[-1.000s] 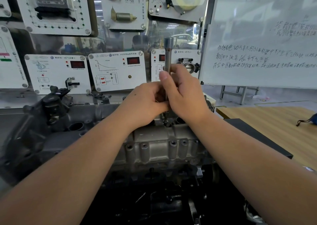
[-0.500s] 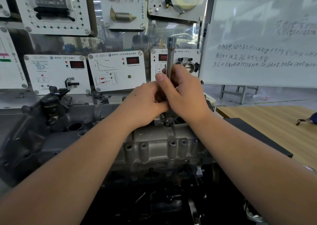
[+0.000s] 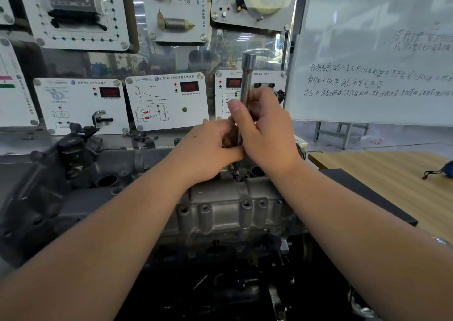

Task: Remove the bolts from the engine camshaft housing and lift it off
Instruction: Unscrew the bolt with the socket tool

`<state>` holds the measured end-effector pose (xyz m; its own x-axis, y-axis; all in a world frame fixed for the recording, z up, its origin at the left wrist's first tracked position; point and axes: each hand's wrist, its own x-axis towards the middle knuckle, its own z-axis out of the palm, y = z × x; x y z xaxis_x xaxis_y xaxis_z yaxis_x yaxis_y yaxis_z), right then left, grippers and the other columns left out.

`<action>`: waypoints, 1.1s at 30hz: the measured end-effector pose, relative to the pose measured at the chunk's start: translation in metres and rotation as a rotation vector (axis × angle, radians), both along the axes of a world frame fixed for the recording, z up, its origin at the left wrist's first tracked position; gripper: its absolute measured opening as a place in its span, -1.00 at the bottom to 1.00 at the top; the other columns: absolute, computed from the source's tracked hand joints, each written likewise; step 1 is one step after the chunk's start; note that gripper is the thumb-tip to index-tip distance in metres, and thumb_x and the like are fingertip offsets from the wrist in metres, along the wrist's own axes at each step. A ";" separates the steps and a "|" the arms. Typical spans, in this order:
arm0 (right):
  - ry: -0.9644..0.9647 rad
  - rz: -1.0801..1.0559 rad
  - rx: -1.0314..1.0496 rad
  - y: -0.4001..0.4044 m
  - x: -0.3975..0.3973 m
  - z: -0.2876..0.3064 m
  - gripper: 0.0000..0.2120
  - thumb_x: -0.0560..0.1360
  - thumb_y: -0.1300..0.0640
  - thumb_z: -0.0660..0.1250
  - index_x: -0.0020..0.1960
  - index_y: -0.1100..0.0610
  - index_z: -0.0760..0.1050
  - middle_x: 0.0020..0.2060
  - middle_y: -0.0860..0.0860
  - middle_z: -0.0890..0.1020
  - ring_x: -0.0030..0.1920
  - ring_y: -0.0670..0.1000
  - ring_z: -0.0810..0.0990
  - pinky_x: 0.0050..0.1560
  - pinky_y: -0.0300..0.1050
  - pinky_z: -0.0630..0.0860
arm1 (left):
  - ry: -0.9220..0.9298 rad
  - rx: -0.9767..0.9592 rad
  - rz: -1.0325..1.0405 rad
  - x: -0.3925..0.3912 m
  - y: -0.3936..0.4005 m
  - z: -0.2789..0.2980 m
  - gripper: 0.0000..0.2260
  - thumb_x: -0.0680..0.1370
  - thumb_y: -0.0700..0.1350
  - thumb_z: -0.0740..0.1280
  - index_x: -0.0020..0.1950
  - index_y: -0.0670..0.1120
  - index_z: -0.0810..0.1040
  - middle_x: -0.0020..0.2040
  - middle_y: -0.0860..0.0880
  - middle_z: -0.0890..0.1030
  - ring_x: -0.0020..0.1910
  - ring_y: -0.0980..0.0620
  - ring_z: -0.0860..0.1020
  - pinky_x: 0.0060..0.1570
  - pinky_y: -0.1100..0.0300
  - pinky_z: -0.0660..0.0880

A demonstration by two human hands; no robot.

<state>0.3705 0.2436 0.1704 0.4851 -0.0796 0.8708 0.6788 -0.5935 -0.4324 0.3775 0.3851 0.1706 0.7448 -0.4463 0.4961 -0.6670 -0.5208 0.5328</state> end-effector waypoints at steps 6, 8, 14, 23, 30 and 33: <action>0.006 0.010 -0.042 -0.001 0.001 0.000 -0.68 0.65 0.03 0.14 -0.06 0.26 0.49 -0.26 0.11 0.65 -0.26 -0.04 0.54 -0.28 -0.23 0.44 | 0.036 -0.043 -0.053 -0.005 0.001 0.000 -0.80 0.54 0.01 0.34 0.12 0.04 0.62 -0.07 0.01 0.72 -0.07 0.00 0.69 0.05 -0.16 0.61; -0.004 0.025 -0.050 -0.001 0.001 0.000 -0.65 0.65 0.04 0.11 -0.05 0.28 0.52 -0.27 0.12 0.63 -0.24 -0.03 0.53 -0.30 -0.32 0.39 | 0.022 -0.039 -0.053 -0.004 0.001 0.000 -0.85 0.57 -0.07 0.36 0.13 0.03 0.62 -0.11 0.03 0.72 -0.12 0.05 0.69 0.02 -0.16 0.61; 0.002 0.013 -0.015 -0.001 0.001 -0.001 -0.77 0.59 -0.03 0.32 0.05 0.14 0.48 -0.24 -0.05 0.61 -0.20 -0.11 0.57 -0.22 -0.20 0.49 | -0.018 -0.045 -0.016 -0.002 0.001 0.000 -0.84 0.53 -0.10 0.43 0.10 0.05 0.61 -0.11 0.04 0.71 -0.10 0.04 0.67 0.01 -0.11 0.60; -0.002 0.018 -0.072 -0.001 0.001 -0.001 -0.69 0.65 0.02 0.14 -0.07 0.23 0.49 -0.32 0.03 0.60 -0.29 -0.06 0.57 -0.31 -0.13 0.43 | 0.019 -0.052 -0.053 -0.003 0.002 0.001 -0.88 0.55 -0.14 0.42 0.08 -0.05 0.65 -0.12 -0.03 0.72 -0.10 -0.05 0.69 0.03 -0.17 0.60; -0.014 -0.051 -0.092 -0.001 0.001 -0.002 -0.74 0.63 0.00 0.19 0.09 0.18 0.50 -0.30 -0.15 0.55 -0.26 -0.21 0.54 -0.27 -0.33 0.43 | 0.028 -0.073 -0.024 0.002 0.002 -0.002 -0.89 0.51 -0.09 0.45 0.03 -0.03 0.63 -0.12 -0.01 0.71 -0.09 -0.04 0.68 0.02 -0.18 0.60; -0.001 -0.042 -0.076 -0.002 0.000 -0.002 -0.77 0.63 0.01 0.16 0.08 0.15 0.48 -0.25 -0.03 0.63 -0.23 -0.13 0.57 -0.26 -0.26 0.43 | 0.054 -0.062 -0.067 0.002 0.001 -0.003 -0.86 0.53 -0.12 0.42 0.09 -0.03 0.64 -0.05 -0.01 0.73 -0.01 -0.03 0.70 0.10 -0.18 0.60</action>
<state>0.3707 0.2418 0.1688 0.4819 -0.0332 0.8756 0.6532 -0.6525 -0.3843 0.3791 0.3862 0.1681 0.7409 -0.4652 0.4845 -0.6685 -0.4409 0.5990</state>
